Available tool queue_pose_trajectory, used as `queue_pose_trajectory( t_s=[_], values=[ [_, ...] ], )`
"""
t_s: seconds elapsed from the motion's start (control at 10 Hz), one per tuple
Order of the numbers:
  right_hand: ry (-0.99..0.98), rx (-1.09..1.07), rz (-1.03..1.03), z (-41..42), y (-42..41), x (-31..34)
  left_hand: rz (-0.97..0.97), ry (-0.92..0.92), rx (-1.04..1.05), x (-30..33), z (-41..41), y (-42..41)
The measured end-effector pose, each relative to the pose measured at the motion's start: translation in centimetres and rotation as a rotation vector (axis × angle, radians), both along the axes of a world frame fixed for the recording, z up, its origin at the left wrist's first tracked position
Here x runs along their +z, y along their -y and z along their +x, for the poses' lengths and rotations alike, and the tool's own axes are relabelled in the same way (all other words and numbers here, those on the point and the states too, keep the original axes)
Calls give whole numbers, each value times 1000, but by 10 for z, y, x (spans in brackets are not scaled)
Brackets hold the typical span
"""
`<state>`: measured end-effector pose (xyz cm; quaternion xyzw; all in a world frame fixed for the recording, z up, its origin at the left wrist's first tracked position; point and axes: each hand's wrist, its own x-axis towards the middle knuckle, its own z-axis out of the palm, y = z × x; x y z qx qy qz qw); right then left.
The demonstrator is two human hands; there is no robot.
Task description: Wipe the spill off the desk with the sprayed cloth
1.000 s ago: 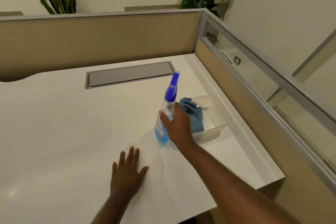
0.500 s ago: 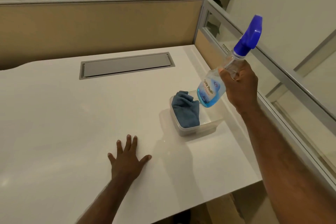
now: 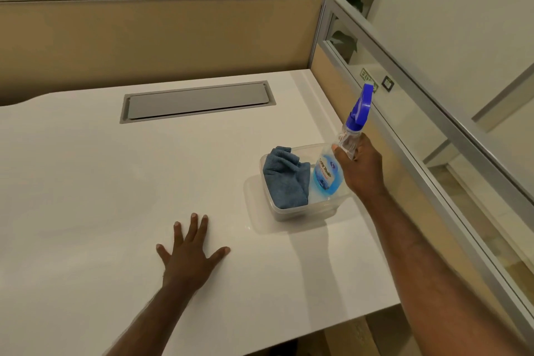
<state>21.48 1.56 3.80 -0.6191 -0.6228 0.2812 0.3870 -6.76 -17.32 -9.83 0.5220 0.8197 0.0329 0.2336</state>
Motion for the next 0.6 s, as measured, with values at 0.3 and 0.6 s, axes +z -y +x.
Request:
queue_pose_trajectory(
  t_s=[0.3,0.6],
  values=[
    [11,22,-47,9,-11,-14,-4,-7,12,1,2,-1],
    [-100,-138,75,8,4,-18,-32,7,-4,8,2,-2]
  ],
)
